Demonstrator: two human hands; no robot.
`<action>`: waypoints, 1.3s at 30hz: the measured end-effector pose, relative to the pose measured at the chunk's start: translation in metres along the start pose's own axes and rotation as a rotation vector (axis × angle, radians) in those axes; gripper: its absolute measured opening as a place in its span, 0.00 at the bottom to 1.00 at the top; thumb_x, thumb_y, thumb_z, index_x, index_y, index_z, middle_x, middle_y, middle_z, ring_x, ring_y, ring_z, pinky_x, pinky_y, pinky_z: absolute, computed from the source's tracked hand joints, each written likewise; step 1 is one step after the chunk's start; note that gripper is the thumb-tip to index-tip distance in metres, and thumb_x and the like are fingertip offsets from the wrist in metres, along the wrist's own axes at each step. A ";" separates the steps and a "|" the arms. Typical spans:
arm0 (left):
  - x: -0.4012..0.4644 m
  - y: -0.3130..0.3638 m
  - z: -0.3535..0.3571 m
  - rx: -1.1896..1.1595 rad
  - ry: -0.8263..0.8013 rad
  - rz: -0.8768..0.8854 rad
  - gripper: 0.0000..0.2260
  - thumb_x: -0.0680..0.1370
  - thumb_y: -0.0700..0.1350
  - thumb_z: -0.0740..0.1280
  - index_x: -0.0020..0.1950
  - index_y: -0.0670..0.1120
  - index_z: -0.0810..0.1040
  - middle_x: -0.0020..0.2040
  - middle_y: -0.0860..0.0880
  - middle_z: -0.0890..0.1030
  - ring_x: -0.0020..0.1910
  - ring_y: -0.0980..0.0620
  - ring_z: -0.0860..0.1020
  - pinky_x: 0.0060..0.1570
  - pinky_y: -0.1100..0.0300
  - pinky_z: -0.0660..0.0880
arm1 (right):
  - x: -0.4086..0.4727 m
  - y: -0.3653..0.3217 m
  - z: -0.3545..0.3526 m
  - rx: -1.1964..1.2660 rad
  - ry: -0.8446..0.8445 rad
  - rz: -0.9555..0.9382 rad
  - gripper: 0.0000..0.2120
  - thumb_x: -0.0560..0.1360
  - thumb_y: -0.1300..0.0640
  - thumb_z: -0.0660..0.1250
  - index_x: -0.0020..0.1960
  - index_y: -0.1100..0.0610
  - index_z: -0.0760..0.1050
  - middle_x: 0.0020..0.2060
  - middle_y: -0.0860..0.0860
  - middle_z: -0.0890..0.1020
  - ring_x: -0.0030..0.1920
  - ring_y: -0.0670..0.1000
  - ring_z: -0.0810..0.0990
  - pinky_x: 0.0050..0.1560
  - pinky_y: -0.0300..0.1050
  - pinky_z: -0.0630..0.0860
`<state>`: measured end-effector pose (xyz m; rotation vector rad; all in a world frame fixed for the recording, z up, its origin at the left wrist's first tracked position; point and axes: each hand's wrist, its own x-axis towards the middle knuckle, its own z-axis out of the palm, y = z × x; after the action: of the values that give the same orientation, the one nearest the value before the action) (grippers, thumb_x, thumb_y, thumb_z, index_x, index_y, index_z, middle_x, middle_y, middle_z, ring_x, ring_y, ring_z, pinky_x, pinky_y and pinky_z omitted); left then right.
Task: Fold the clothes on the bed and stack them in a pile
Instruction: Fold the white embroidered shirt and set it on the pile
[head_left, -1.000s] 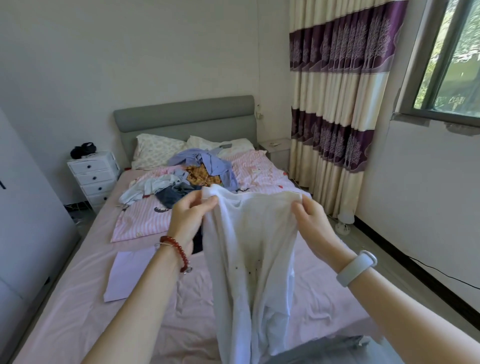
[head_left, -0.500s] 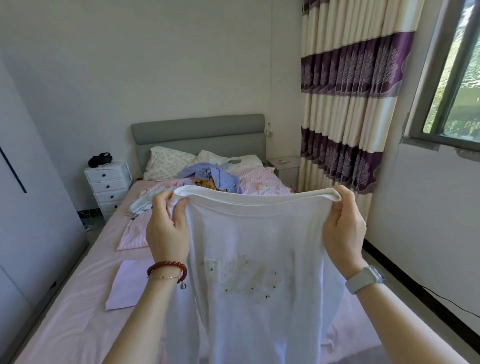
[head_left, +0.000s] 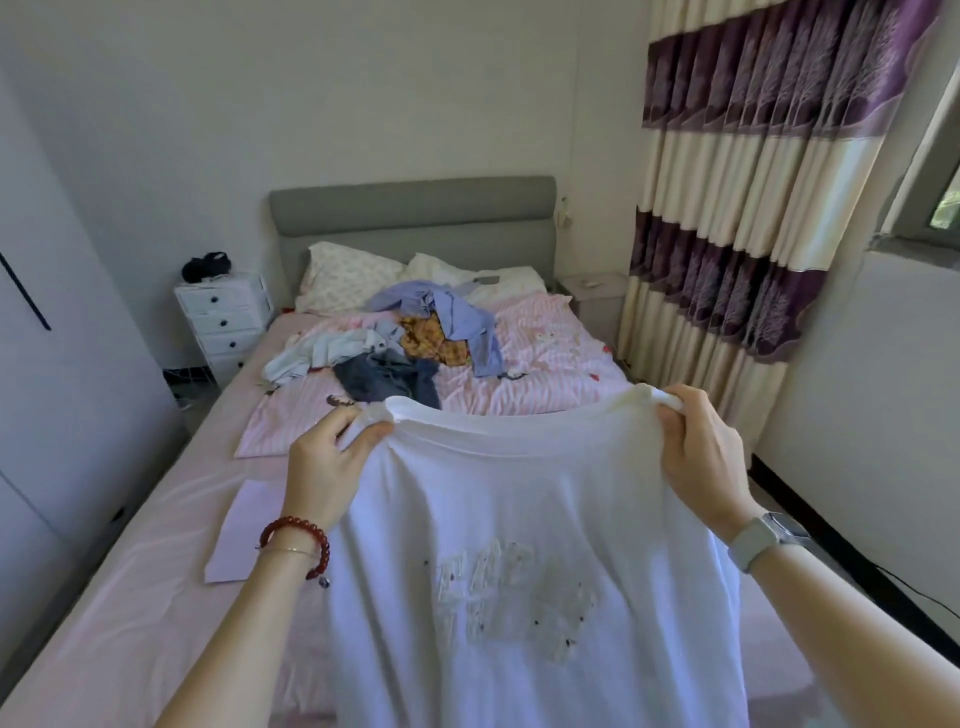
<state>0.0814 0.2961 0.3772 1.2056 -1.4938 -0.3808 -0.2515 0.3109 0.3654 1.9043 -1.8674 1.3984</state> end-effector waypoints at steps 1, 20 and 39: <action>0.010 -0.013 0.007 -0.008 -0.009 -0.019 0.12 0.73 0.39 0.71 0.32 0.51 0.73 0.31 0.54 0.74 0.30 0.62 0.69 0.33 0.73 0.65 | 0.007 0.008 0.014 -0.017 -0.014 0.018 0.12 0.79 0.57 0.55 0.56 0.63 0.72 0.50 0.59 0.80 0.43 0.67 0.78 0.40 0.50 0.66; 0.195 -0.446 0.283 0.664 -0.388 -0.585 0.21 0.78 0.50 0.62 0.69 0.46 0.66 0.67 0.40 0.67 0.65 0.39 0.65 0.59 0.44 0.66 | 0.124 0.223 0.478 -0.236 -0.769 0.511 0.24 0.80 0.55 0.57 0.74 0.55 0.57 0.65 0.62 0.68 0.64 0.64 0.68 0.62 0.56 0.66; 0.018 -0.439 0.423 0.635 -1.145 -0.238 0.21 0.78 0.46 0.58 0.72 0.49 0.62 0.74 0.48 0.56 0.75 0.46 0.50 0.69 0.37 0.47 | -0.154 0.307 0.339 -0.212 -0.783 1.245 0.08 0.78 0.61 0.56 0.40 0.58 0.67 0.31 0.53 0.73 0.37 0.58 0.72 0.38 0.50 0.67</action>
<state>-0.0800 -0.0606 -0.0908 1.8064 -2.5772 -0.8978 -0.3089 0.1302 -0.0786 1.1505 -3.7154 0.3948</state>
